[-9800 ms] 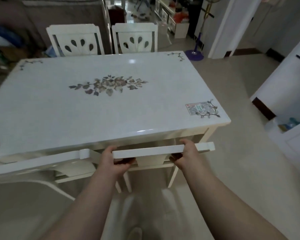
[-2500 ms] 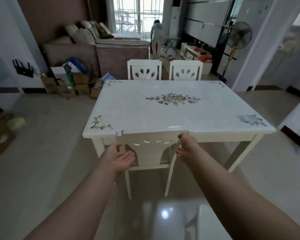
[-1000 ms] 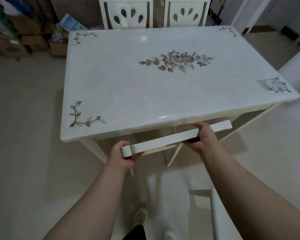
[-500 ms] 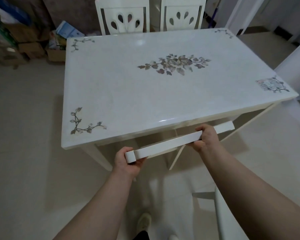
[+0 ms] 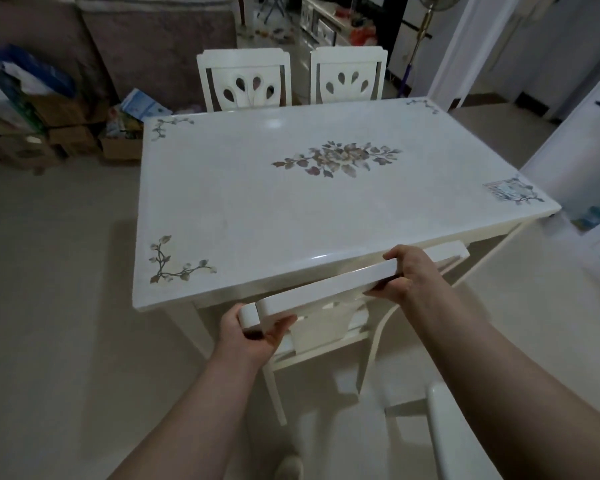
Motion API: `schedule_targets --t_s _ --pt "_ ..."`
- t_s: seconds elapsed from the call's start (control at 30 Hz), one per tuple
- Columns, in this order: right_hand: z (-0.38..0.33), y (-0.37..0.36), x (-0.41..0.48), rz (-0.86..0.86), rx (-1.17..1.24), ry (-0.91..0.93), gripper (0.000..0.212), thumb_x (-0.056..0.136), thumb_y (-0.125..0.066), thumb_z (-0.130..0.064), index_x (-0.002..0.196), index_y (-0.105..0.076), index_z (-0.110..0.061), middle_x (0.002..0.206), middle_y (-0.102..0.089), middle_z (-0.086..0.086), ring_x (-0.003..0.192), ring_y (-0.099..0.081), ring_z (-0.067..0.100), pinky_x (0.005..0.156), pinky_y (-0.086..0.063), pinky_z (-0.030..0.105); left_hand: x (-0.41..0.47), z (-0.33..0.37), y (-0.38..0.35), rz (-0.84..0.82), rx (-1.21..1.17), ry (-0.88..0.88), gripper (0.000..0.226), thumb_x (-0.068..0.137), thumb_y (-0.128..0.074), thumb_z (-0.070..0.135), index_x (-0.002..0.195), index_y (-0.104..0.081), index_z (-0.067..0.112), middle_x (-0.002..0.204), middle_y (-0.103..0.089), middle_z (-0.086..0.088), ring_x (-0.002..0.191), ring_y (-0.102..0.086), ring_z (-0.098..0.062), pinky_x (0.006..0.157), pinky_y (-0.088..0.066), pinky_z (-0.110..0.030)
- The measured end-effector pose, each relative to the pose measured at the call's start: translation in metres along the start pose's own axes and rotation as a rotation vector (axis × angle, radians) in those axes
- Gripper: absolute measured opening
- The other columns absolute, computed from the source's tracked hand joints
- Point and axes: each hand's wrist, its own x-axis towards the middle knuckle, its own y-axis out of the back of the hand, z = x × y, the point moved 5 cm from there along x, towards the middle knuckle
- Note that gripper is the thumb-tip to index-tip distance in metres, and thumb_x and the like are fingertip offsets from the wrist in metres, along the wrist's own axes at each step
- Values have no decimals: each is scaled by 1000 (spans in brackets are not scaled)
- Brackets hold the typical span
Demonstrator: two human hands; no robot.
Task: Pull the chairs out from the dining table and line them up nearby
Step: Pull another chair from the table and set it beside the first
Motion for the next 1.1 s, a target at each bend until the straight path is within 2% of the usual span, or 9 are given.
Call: schedule_targets --t_s 0.1,0.27,0.4,0.57,0.67,0.77,0.87,0.93,1.1 --pt "3 12 -23 -12 -12 13 6 82 -40 0 82 -40 -6 82 -43 12 73 -47 28 99 -41 53 -19 -11 10 -4 -6 18 29 91 -43 21 102 -62 1 119 -59 -25 115 -54 -47 63 -45 -70" --pt "20 43 -62 -44 -26 21 7 82 -41 -1 81 -41 -7 81 -43 12 73 -46 28 101 -39 54 -48 -37 39 12 -20 47 42 90 -45 24 124 -57 1 129 -55 -26 115 -51 -51 63 -49 -68" --pt "33 67 -88 -65 -37 44 8 85 -41 0 79 -42 -6 81 -46 13 75 -47 28 99 -38 57 -69 -52 58 14 16 41 44 90 -46 24 128 -55 4 132 -52 -27 117 -49 -52 57 -55 -62" --pt "52 91 -114 -78 -31 16 7 87 -42 1 81 -42 -4 101 -48 19 100 -49 36 99 -34 62 -96 -65 75 28 52 63 44 90 -46 23 129 -53 3 133 -50 -27 118 -49 -51 67 -53 -58" --pt "64 99 -133 -74 -15 0 10 88 -42 1 79 -40 -3 96 -49 19 121 -45 38 103 -31 62 -109 -69 87 24 66 72 45 91 -43 22 131 -53 3 136 -48 -27 122 -46 -51 63 -54 -58" --pt "79 106 -151 -55 10 -5 11 89 -42 0 78 -40 -2 114 -54 21 125 -45 37 102 -32 60 -119 -70 102 32 76 89 47 91 -42 22 132 -51 2 137 -45 -30 123 -45 -51 53 -56 -55" --pt "95 112 -167 -28 35 7 11 89 -42 -1 78 -41 -2 128 -51 22 126 -44 37 103 -31 61 -129 -66 117 24 105 107 46 91 -44 21 133 -49 3 136 -46 -29 122 -46 -51 63 -54 -58" --pt "110 116 -181 4 59 13 11 89 -42 0 78 -41 -2 119 -53 22 122 -46 36 102 -33 60 -136 -60 128 15 132 126 47 91 -44 23 133 -49 2 137 -46 -29 122 -46 -51 60 -54 -57" --pt "151 126 -207 80 74 49 7 86 -41 0 80 -44 -2 86 -49 17 91 -50 34 100 -33 62 -157 -49 162 -9 170 195 48 93 -44 27 132 -50 2 136 -46 -30 123 -45 -50 54 -56 -57"
